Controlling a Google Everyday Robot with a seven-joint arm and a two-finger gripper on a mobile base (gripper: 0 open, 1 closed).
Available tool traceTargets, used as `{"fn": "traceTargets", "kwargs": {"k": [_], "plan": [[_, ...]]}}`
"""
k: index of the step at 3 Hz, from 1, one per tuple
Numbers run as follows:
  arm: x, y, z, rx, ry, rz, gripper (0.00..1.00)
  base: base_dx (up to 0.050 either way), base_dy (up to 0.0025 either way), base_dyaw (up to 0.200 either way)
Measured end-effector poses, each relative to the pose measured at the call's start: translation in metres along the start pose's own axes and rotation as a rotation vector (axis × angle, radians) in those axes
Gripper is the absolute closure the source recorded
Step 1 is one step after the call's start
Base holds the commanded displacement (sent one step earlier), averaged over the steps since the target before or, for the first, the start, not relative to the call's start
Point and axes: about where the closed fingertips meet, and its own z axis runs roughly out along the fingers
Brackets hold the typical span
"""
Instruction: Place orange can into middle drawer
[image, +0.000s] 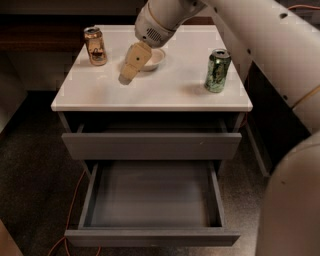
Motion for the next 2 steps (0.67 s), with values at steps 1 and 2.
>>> {"fn": "traceTargets", "kwargs": {"k": [1,2], "plan": [[-0.008,-0.028,0.019,0.014,-0.055,0.083,0.00,0.000,0.00000,0.000],[-0.014,-0.056,0.046,0.084,-0.070,0.189,0.00,0.000,0.00000,0.000]]}}
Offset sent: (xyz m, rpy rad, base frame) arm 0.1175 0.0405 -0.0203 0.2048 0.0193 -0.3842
